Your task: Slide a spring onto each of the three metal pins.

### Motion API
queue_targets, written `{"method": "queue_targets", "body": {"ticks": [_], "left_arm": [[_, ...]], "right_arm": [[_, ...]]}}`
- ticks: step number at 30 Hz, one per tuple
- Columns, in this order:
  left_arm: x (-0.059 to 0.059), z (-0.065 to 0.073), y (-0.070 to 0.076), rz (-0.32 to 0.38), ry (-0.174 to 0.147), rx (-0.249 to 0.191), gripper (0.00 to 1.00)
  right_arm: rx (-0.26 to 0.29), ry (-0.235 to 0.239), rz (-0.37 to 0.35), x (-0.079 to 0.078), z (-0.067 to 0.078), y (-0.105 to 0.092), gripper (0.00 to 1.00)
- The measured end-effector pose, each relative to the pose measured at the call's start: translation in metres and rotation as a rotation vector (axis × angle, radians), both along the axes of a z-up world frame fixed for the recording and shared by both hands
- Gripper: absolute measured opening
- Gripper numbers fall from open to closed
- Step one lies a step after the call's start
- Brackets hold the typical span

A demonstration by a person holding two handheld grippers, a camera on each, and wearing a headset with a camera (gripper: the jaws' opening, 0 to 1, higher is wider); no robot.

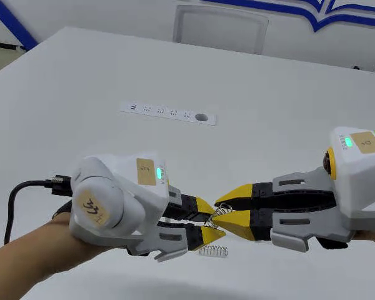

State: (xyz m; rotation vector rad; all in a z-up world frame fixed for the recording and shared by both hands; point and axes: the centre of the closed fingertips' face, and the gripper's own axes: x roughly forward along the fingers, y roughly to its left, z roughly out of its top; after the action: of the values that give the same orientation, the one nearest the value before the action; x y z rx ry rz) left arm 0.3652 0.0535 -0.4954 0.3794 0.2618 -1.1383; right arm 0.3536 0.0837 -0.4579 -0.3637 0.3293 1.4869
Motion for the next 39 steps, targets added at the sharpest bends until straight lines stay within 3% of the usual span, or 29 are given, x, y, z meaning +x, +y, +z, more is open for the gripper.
{"method": "queue_targets", "body": {"ticks": [4,18,29,30,32,39], "left_arm": [[0.002,0.005,-0.001,0.007,-0.009,-0.031,0.1],[0.006,0.007,0.005,0.05,-0.027,-0.081,0.12],[0.006,0.003,0.01,0.07,0.001,-0.087,0.13],[0.005,0.003,0.01,0.061,0.003,-0.087,0.15],[-0.002,0.009,0.004,0.024,-0.006,-0.133,0.2],[0.001,0.01,0.005,0.039,0.004,-0.146,0.36]], "right_arm": [[0.026,0.005,-0.006,0.001,0.006,0.004,0.11],[0.032,0.006,-0.049,0.008,0.008,0.005,0.11],[0.073,0.012,-0.107,0.016,0.017,-0.002,0.11],[0.079,0.016,-0.113,0.017,0.018,-0.003,0.11],[0.094,0.019,-0.132,0.021,0.021,-0.006,0.11],[0.092,0.01,-0.191,0.035,0.022,-0.022,0.11]]}}
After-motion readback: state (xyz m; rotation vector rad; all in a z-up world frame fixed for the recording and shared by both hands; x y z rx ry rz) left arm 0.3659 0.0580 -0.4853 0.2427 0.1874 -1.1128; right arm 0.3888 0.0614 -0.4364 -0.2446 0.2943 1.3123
